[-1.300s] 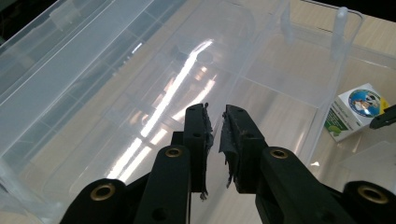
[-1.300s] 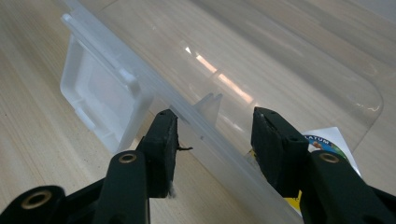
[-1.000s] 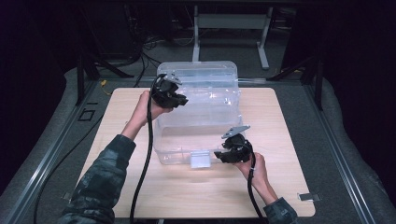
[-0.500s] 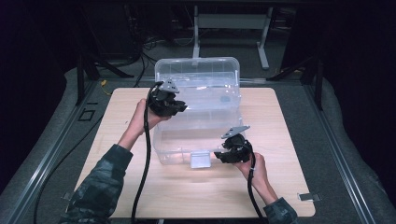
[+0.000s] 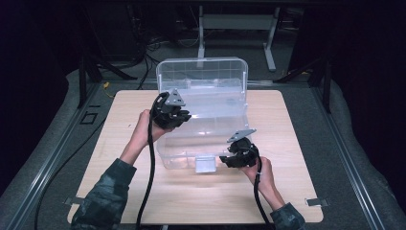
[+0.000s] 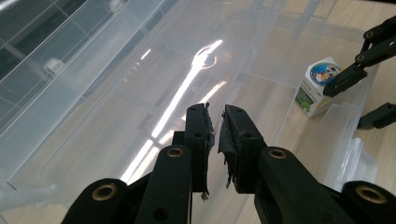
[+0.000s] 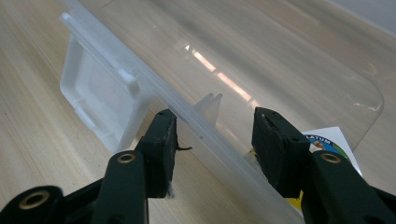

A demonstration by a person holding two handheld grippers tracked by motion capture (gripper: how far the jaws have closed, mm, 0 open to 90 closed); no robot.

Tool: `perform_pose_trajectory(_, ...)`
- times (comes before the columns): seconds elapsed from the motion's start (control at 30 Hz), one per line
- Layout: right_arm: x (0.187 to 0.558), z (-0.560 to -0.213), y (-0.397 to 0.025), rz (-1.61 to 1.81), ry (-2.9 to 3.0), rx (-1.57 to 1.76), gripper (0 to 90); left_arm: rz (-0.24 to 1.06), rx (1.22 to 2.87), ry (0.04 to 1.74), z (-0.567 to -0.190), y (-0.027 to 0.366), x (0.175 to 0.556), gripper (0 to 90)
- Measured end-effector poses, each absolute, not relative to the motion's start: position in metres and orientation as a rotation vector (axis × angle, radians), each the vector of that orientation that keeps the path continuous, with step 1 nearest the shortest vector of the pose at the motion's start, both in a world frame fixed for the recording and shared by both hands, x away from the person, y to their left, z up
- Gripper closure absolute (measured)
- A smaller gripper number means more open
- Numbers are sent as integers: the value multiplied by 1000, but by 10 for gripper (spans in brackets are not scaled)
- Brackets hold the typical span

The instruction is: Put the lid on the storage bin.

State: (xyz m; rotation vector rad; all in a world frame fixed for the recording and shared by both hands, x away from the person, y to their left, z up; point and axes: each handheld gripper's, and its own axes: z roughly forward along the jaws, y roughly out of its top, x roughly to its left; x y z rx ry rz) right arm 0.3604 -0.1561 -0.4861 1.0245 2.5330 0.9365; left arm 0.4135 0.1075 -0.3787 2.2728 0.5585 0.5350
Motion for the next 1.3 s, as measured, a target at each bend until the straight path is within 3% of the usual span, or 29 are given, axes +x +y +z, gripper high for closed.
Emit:
perform_pose_trajectory(0.4,361,-487,-156,953,2524,1029,506,620,2275,570,-388,101,389,795)
perform_pose_trajectory(1.1,358,-483,-156,933,2537,1043,503,629,2227,578,-398,104,377,783)
perform_pose_trajectory(1.3,356,-480,-161,916,2533,1070,453,644,2220,573,-400,103,374,784)
